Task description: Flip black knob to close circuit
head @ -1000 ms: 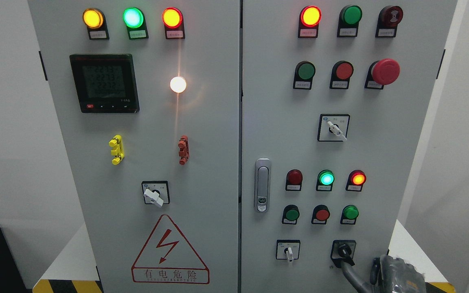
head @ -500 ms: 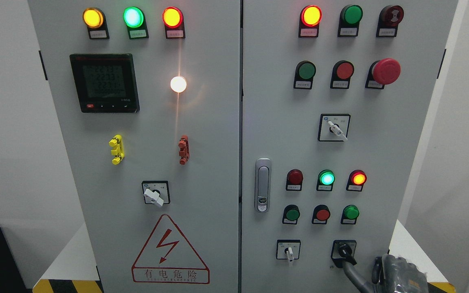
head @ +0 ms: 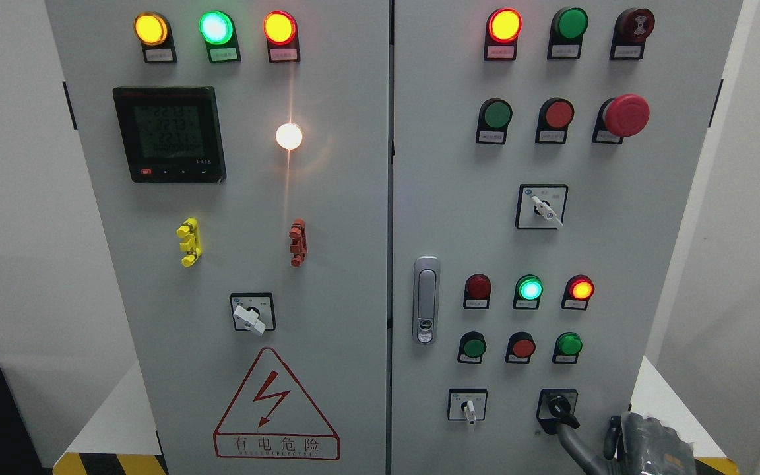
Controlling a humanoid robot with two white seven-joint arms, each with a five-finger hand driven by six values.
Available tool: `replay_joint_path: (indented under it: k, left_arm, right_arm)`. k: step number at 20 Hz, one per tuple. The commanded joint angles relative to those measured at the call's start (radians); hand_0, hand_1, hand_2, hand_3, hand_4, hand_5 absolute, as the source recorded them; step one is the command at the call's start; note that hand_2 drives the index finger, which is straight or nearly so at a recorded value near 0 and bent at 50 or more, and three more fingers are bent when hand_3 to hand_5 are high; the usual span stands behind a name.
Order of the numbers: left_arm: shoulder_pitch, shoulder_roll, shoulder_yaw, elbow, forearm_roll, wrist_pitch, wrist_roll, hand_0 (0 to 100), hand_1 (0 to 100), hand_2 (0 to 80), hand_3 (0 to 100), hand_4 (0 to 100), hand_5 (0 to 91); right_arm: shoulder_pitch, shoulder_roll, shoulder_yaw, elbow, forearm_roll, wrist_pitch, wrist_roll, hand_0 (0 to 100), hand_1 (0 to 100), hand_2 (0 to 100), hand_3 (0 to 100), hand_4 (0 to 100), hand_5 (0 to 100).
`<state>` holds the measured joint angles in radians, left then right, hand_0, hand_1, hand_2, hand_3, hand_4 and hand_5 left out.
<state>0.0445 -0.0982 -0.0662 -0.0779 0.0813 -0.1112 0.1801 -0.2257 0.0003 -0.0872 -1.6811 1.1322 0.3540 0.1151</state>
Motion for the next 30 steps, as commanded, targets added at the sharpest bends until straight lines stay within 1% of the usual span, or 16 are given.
replay_joint_path:
  k: [1,16,20,25,28,30]
  left_arm:
    - [0.000,0.000,0.000,0.001,0.000,-0.001,-0.005,12,56,0.0,0,0,0.0]
    - [0.000,0.000,0.000,0.000,0.000,-0.001,-0.005,12,56,0.0,0,0,0.0]
    - [0.000,0.000,0.000,0.000,0.000,-0.001,-0.005,12,56,0.0,0,0,0.0]
    - [0.000,0.000,-0.001,0.000,0.000,-0.001,-0.005,12,56,0.0,0,0,0.0]
    - [0.000,0.000,0.000,0.001,0.000,-0.001,-0.005,12,56,0.0,0,0,0.0]
    - [0.000,0.000,0.000,0.001,0.000,-0.001,-0.005,12,56,0.0,0,0,0.0]
  right_arm:
    - [0.000,0.018,0.004,-0.003,-0.006,0.000,-0.020,0,4,85,100,92,95]
    - [0.008,0.018,0.023,-0.012,-0.035,-0.001,-0.021,0,4,85,100,92,95]
    - [0.011,0.023,0.046,-0.011,-0.034,-0.001,-0.021,0,4,85,100,92,95]
    - [0.022,0.023,0.096,-0.012,-0.034,-0.001,-0.021,0,4,85,100,92,95]
    - [0.025,0.024,0.102,-0.014,-0.034,-0.001,-0.031,0,5,85,100,92,95]
    - [0.031,0.024,0.119,-0.017,-0.034,-0.001,-0.034,0,5,85,100,92,95]
